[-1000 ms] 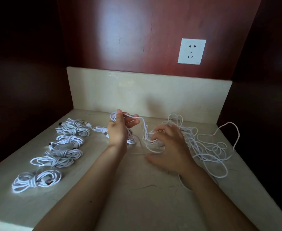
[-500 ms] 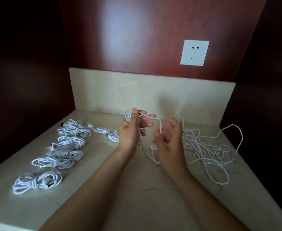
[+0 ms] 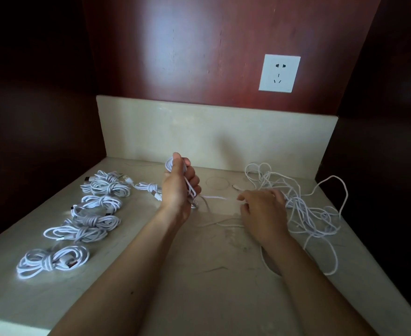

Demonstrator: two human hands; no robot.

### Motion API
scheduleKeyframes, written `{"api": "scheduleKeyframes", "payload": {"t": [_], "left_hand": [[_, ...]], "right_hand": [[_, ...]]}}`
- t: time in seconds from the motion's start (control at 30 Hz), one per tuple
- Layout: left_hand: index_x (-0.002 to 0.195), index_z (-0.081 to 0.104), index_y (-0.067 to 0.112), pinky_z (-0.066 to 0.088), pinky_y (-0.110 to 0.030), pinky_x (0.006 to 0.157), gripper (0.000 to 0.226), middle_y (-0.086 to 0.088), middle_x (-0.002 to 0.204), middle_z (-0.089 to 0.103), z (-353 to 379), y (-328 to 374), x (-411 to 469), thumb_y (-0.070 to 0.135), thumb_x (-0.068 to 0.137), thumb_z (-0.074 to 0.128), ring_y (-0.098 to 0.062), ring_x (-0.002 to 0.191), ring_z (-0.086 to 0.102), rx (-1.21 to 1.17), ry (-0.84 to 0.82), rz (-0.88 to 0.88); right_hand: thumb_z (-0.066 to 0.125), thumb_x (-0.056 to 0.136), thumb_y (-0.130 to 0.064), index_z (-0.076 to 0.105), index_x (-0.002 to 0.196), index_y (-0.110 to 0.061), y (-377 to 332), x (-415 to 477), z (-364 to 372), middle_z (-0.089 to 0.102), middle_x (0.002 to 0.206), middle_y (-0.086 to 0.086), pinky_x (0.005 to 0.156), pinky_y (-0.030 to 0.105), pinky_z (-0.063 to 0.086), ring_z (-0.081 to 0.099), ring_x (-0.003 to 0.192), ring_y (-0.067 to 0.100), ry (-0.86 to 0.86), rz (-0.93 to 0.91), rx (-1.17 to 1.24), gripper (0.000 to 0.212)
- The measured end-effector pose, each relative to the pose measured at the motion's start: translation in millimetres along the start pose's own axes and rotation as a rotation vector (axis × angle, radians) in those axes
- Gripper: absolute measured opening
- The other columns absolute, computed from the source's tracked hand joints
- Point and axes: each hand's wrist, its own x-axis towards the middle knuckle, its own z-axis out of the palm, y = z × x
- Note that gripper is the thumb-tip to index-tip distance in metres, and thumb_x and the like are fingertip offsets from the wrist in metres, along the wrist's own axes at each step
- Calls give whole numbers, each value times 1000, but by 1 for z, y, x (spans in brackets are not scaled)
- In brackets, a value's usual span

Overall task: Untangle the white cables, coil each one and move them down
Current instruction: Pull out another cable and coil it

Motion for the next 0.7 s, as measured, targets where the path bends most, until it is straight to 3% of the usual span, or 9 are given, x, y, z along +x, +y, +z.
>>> {"api": "scheduleKeyframes", "payload": {"t": [0.07, 0.13, 0.17, 0.23, 0.33, 0.5, 0.6, 0.7], "left_hand": [[73, 40, 19, 17, -13, 34, 38, 9, 48, 19, 2, -4, -3, 39, 105, 34, -4, 38, 16, 38, -14, -13], [73, 40, 19, 17, -13, 35, 38, 9, 49, 19, 3, -7, -4, 38, 105, 33, -4, 38, 16, 43, -39, -17], [73, 40, 19, 17, -13, 35, 38, 9, 49, 19, 3, -7, -4, 38, 105, 33, -4, 38, 16, 35, -48, -18], [73, 41, 18, 17, -13, 35, 38, 9, 49, 19, 2, -6, -3, 38, 105, 33, -4, 38, 16, 8, -45, -12], [74, 42, 18, 17, -13, 35, 37, 9, 47, 20, -1, 1, 0, 36, 105, 34, -4, 37, 17, 17, 21, 59], [72, 45, 17, 22, -17, 39, 35, 7, 48, 34, -20, 9, 14, 31, 104, 38, -7, 38, 27, 361, 201, 209], [71, 49, 15, 29, -19, 41, 38, 2, 52, 47, -25, -1, 16, 29, 104, 40, -8, 37, 37, 795, 61, 195], [67, 54, 12, 33, -23, 48, 42, -3, 53, 56, -19, -8, 4, 30, 103, 43, -14, 44, 45, 1049, -244, -5]], "right_hand": [[58, 83, -34, 64, 117, -31, -3, -2, 0, 67, 110, -8, 113, 33, 12, 55, 113, 16, -22, -43, 12, 35], [59, 81, -37, 63, 120, -29, -14, -4, -1, 67, 109, -7, 117, 42, 19, 54, 110, 14, 9, -142, 112, 40], [59, 82, -36, 65, 117, -28, -21, -6, -4, 68, 103, -8, 112, 43, 31, 54, 104, 13, 30, -196, 189, 37], [58, 88, -32, 66, 111, -30, -32, -10, -10, 63, 86, -14, 86, 34, 48, 53, 87, 9, -26, -247, 340, 25], [55, 94, -34, 64, 103, -31, -37, -15, -12, 47, 66, -17, 62, 28, 38, 46, 68, 4, -146, -248, 411, 14], [49, 87, -46, 61, 81, -28, -33, -15, -17, 47, 58, -20, 57, 21, 35, 44, 57, -1, 37, -229, 500, 22], [51, 91, -36, 58, 82, -28, -40, -14, -20, 47, 65, -17, 59, 22, 36, 46, 61, 1, 128, -235, 592, 14], [52, 95, -37, 58, 89, -31, -37, -13, -17, 51, 71, -18, 61, 22, 39, 49, 65, 0, 178, -169, 615, 10]]}}
